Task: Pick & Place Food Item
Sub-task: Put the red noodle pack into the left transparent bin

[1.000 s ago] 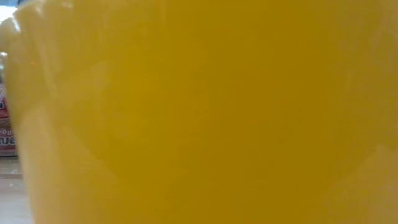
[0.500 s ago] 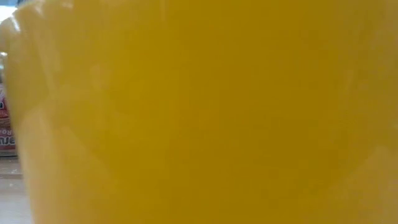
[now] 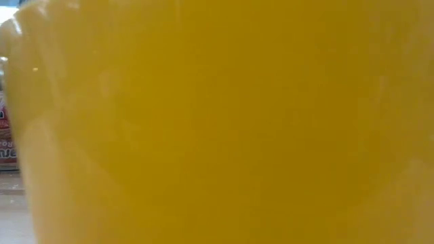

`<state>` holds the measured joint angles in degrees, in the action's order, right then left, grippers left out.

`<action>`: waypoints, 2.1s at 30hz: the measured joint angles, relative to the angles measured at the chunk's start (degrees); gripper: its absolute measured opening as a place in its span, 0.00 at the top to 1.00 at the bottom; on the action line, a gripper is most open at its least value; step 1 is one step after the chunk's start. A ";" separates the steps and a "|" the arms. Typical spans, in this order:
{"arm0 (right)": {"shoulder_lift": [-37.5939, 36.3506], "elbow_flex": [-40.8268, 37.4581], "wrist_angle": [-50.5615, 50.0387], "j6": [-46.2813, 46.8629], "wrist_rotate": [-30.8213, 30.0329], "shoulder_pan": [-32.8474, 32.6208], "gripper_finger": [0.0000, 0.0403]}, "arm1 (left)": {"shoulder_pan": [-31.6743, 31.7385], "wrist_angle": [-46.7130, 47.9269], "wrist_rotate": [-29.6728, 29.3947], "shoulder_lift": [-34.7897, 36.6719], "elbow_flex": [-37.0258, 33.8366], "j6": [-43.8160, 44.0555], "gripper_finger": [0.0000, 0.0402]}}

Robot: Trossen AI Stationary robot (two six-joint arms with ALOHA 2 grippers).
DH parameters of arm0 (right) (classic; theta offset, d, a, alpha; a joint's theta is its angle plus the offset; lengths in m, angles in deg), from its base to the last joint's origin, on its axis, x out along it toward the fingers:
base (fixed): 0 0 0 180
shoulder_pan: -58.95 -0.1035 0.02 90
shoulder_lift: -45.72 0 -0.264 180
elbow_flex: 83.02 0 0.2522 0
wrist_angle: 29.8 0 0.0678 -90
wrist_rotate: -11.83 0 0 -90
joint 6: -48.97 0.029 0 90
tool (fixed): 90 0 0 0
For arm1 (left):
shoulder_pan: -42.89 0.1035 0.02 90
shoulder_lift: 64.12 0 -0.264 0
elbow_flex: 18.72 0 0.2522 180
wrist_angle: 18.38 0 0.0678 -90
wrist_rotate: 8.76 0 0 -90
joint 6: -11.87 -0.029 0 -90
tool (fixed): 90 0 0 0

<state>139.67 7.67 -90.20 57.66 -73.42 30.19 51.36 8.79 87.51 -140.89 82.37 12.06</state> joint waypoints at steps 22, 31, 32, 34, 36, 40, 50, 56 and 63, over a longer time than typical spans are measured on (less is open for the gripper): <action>-0.09 -15.36 21.66 3.36 1.28 -4.42 0.66 | 0.00 4.50 -0.25 0.00 0.00 -1.27 0.53; 3.91 -16.76 23.83 4.87 -0.71 -4.62 0.69 | -0.36 4.44 -0.24 0.00 0.00 -1.25 0.53; 4.77 -16.75 24.04 4.88 -0.71 -4.66 0.69 | -0.44 4.42 -0.24 0.00 0.01 -1.25 0.53; 6.41 -16.74 24.09 5.22 -0.71 -5.00 0.69 | -0.77 4.18 -0.24 0.00 0.01 -1.25 0.53; 7.48 -16.48 24.49 6.25 -0.73 -5.00 0.70 | -1.04 4.20 -0.23 0.00 0.01 -1.25 0.53; 8.10 -16.01 24.33 7.84 -0.13 -4.97 0.74 | -1.11 4.20 -0.22 0.00 0.01 -1.23 0.53; 8.11 -11.06 17.62 3.01 -0.97 -4.07 0.98 | -1.11 4.31 -0.22 0.00 0.01 -1.22 0.53; 7.46 -9.16 11.42 -0.62 -1.60 -2.70 0.99 | -1.11 4.75 -0.22 0.00 0.02 -1.24 0.53; 1.64 -9.03 7.39 -8.29 -2.14 1.79 1.00 | -1.11 9.04 -0.44 0.00 0.04 -1.23 0.50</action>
<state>141.31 -1.36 -82.81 49.37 -75.57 31.98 50.24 17.83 87.07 -140.89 82.41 10.82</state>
